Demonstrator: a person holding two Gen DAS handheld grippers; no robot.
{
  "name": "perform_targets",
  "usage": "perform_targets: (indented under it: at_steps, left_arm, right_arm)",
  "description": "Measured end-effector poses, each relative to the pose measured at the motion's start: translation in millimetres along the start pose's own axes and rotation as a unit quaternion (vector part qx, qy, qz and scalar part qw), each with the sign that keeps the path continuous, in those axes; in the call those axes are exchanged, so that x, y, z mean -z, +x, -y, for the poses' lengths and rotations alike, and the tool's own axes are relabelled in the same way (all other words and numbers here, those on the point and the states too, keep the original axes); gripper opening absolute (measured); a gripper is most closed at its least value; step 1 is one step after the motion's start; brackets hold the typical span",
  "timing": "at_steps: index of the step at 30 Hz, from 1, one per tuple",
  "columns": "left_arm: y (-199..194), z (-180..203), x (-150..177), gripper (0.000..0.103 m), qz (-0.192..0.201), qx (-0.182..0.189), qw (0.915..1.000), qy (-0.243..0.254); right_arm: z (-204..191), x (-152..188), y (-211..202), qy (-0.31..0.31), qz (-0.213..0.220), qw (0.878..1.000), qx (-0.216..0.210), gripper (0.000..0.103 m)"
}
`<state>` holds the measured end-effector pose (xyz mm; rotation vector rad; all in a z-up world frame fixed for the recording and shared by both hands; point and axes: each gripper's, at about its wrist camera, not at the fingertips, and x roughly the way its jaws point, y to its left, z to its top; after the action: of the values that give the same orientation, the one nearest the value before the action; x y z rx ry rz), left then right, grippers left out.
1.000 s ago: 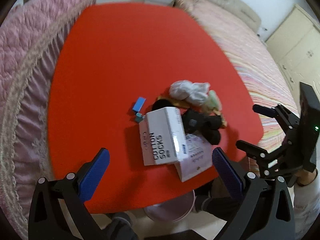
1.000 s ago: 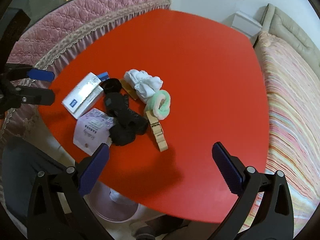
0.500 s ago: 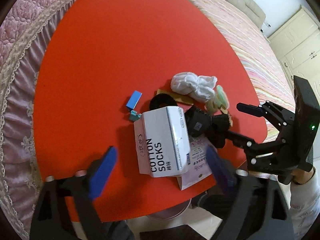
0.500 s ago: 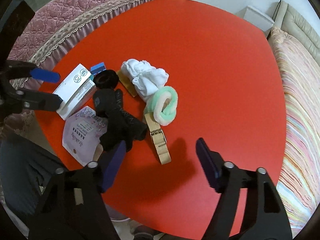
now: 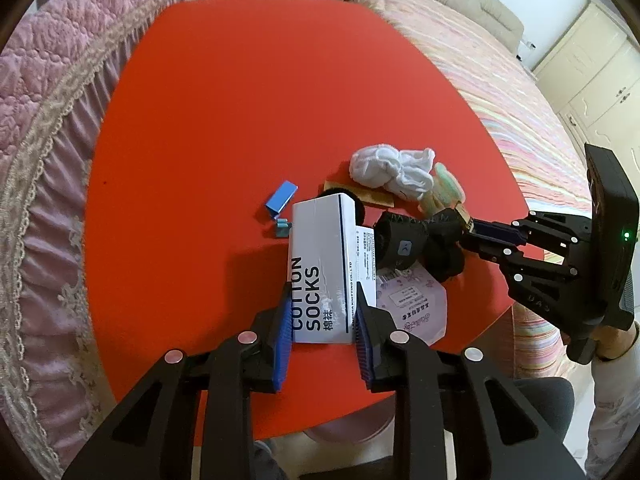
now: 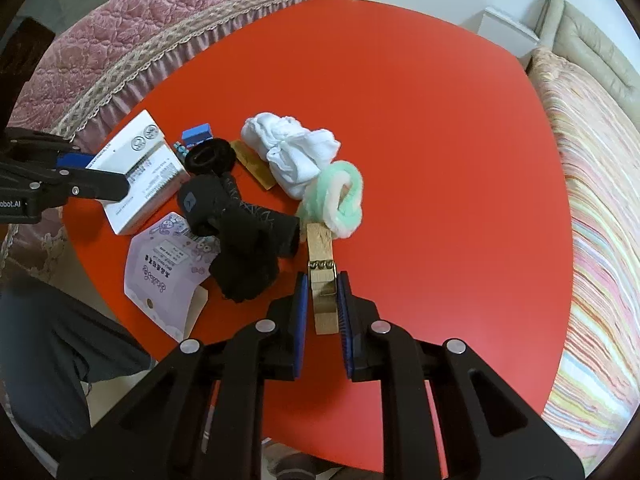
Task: Collect trash
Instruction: 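Grasp the white COTTON SOCKS box with the left gripper while the right gripper grasps the wooden clothespin, then carry the box and clothespin to the pink wastebasket and release both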
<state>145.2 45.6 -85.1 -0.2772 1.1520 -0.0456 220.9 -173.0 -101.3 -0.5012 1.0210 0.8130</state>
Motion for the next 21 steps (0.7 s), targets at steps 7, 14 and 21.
perform_targets:
  at_steps: [7, 14, 21]
  left_arm:
    - [-18.7, 7.4, 7.3, 0.027, 0.035, -0.020, 0.9987, 0.032]
    - [-38.9, 16.2, 16.9, 0.027, 0.072, -0.041, 0.9939, 0.072]
    - [-68.6, 27.8, 35.4, 0.027, 0.106, -0.051, 0.9883, 0.096]
  right_arm:
    - [0.4, 6.0, -17.7, 0.013, 0.016, 1.000, 0.005, 0.014]
    - [-8.1, 12.5, -42.4, 0.029, 0.032, 0.999, 0.010, 0.014]
    - [-23.7, 26.2, -76.9, 0.036, 0.060, 0.997, 0.012, 0.014]
